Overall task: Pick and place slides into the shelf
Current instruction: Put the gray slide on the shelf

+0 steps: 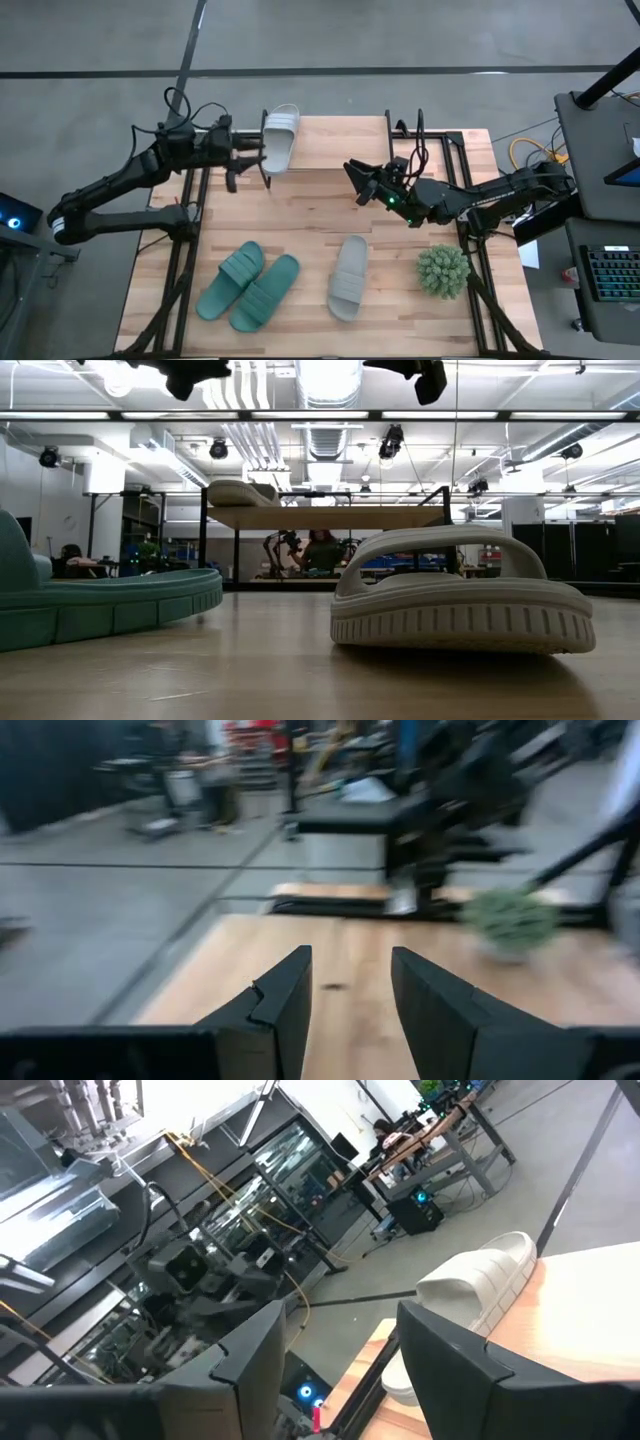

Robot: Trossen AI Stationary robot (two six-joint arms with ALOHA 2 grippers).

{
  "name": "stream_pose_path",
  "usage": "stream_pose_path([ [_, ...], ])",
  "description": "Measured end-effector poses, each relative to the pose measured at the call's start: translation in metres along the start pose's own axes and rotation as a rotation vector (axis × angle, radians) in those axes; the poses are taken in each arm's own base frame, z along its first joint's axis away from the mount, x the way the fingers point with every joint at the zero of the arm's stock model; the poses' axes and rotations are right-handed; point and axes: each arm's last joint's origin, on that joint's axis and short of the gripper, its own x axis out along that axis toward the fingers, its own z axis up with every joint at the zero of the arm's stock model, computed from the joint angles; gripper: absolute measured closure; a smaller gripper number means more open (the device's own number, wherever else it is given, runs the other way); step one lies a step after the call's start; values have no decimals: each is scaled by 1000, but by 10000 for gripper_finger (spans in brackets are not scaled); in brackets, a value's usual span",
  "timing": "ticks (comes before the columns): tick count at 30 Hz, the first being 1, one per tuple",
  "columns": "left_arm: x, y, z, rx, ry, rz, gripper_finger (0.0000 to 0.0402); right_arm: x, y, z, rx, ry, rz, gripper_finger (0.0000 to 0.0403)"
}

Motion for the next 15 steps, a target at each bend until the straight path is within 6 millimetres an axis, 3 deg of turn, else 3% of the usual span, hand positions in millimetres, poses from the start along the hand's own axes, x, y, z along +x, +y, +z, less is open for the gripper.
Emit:
stream_pose_path([
  [15,-23,-28,12,-242,-78,-222,278,0,0,-3,-19,49,34,218],
])
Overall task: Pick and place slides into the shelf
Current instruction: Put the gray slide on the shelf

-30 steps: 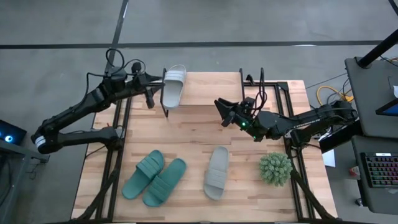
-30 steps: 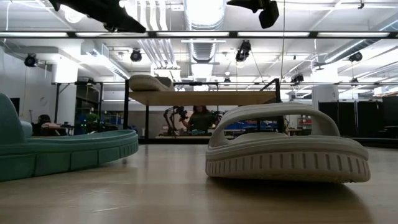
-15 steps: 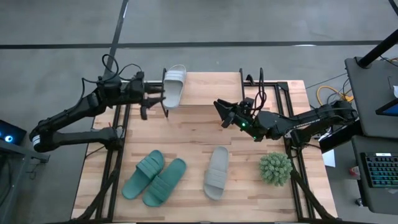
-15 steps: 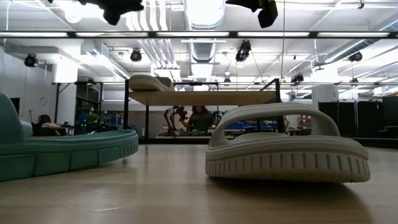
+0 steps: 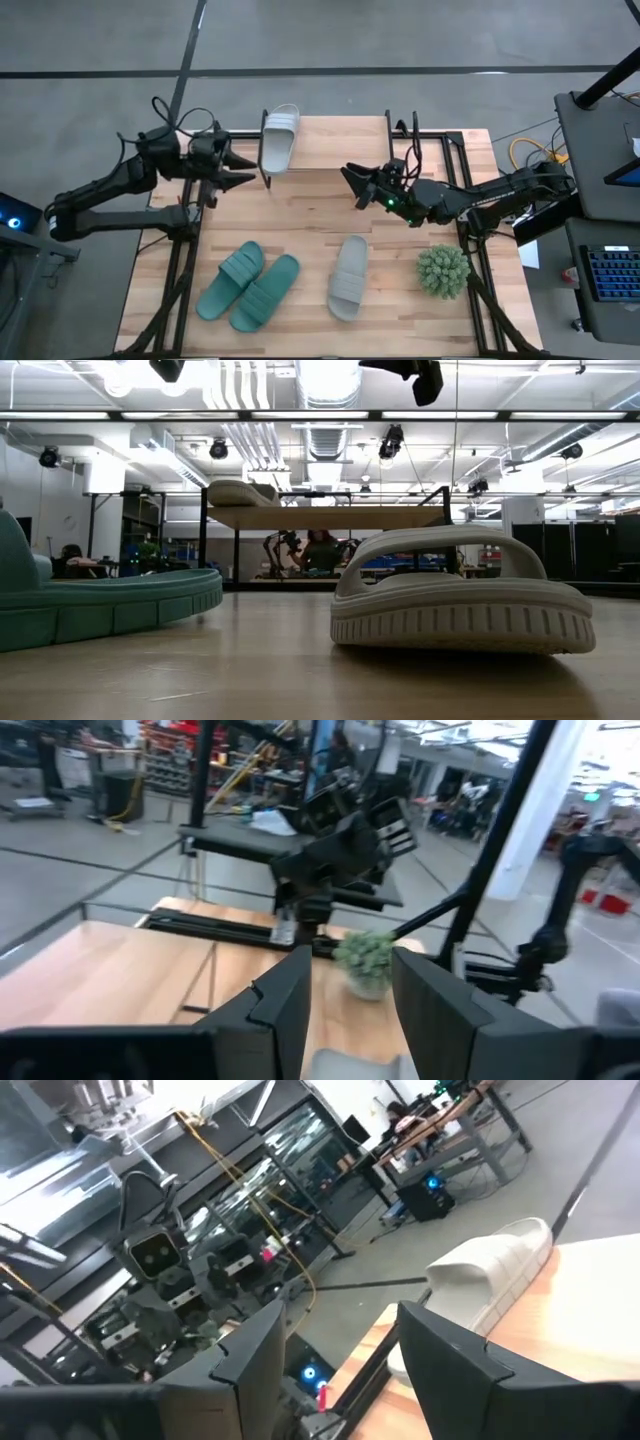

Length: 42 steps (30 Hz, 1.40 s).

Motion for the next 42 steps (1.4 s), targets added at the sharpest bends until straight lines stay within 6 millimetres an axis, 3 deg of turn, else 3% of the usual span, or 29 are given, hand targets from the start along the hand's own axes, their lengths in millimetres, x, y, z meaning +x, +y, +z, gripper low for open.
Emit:
stream_pose_path([
  [12,-15,-16,4,-1,-70,17,278,-1,6,-4,-4,158,214,218],
  [21,-11,-21,1,-60,-44,-20,278,-3,10,-6,0,261,357,218],
  [28,-8,-22,-5,-74,7,11,279,-8,14,-12,64,454,547,218],
  [36,3,-19,-9,-82,52,24,279,-15,5,-30,194,819,509,220],
  [42,12,-16,-16,-93,92,32,279,-23,0,-41,179,952,436,221],
])
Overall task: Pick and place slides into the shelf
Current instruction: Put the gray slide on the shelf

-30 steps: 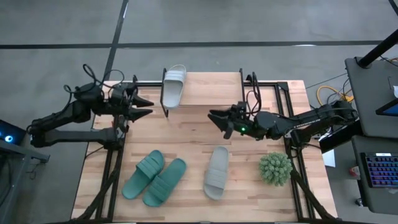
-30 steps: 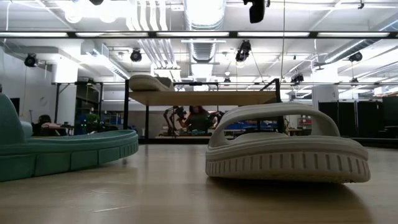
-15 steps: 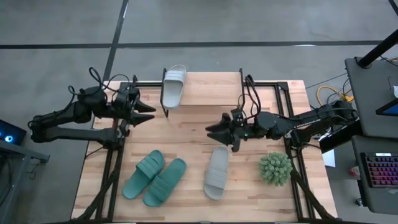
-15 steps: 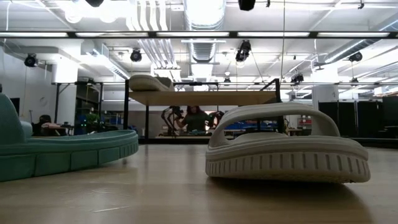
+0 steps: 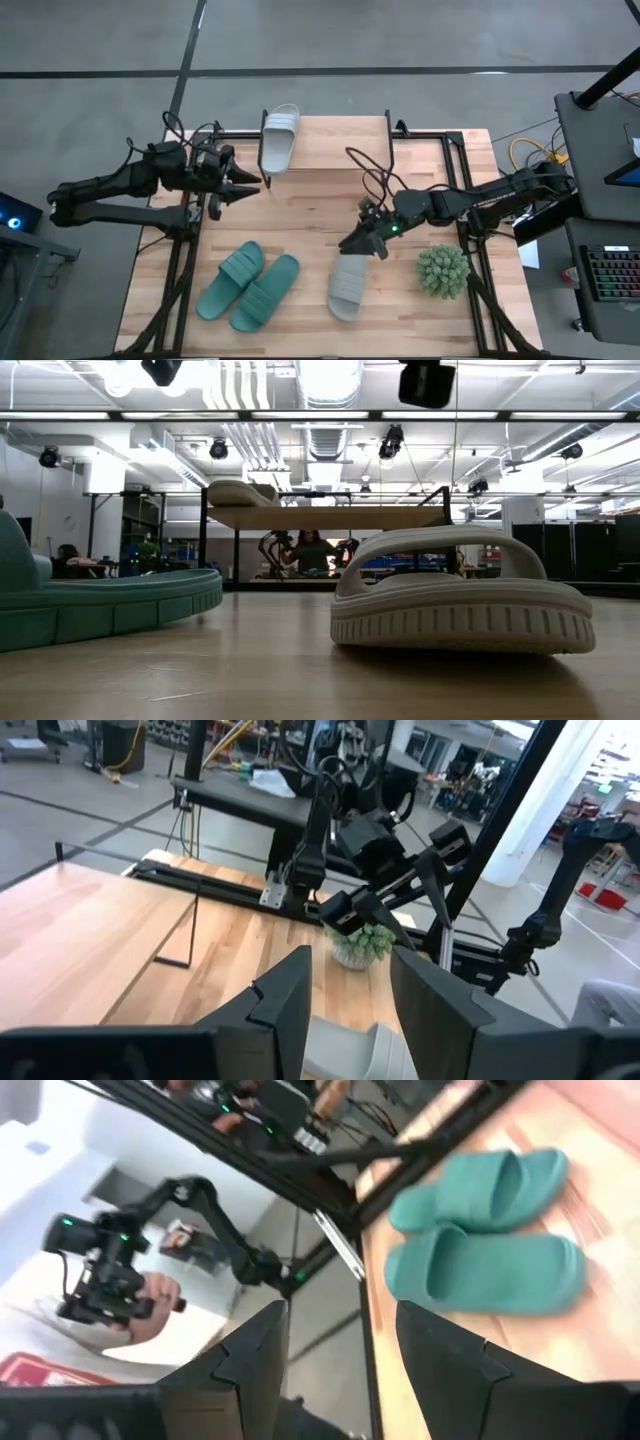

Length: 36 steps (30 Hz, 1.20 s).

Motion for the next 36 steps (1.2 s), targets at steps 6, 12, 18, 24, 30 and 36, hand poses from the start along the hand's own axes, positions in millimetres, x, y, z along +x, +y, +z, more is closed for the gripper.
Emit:
stream_pose_path([
  [6,3,1,-2,-26,23,-11,279,1,-2,-7,17,49,-40,221],
  [12,-4,-1,-1,-22,3,-24,279,0,-10,-13,47,110,-123,222],
  [18,-9,-2,-1,-22,-2,-26,279,-2,-19,-20,72,177,-216,225],
  [24,-9,-2,-2,-24,8,-22,279,0,-32,-29,141,240,-337,216],
  [30,-8,-1,-4,-28,34,-14,279,8,-43,-35,188,270,-387,195],
  [36,-7,-1,-5,-29,41,-12,279,15,-51,-39,216,292,-418,172],
])
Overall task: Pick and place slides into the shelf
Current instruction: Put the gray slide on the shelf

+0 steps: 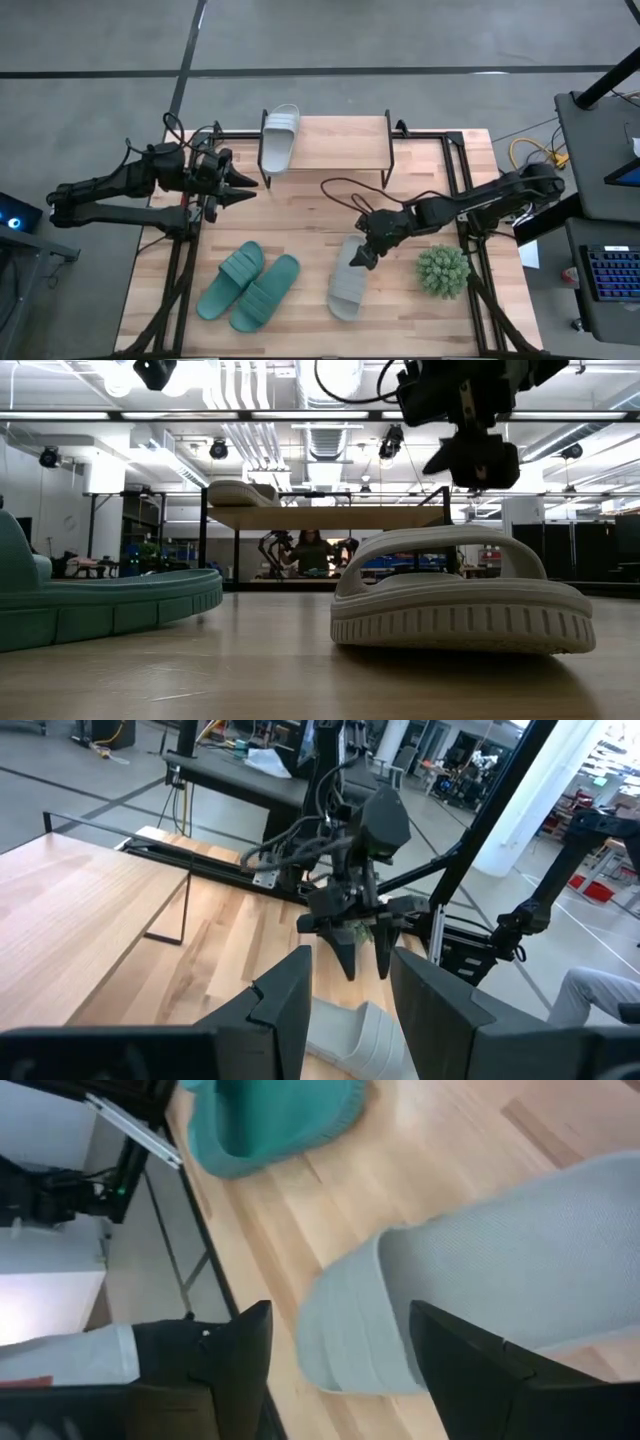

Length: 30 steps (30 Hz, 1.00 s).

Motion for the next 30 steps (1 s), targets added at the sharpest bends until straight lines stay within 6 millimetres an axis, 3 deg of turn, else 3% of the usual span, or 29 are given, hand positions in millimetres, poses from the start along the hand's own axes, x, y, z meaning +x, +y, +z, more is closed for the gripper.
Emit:
stream_pose_path([
  [13,2,1,-3,-5,26,8,279,30,-11,-4,-16,87,-35,129],
  [30,3,2,-6,-11,57,16,279,64,-21,-22,-70,167,-87,133],
])
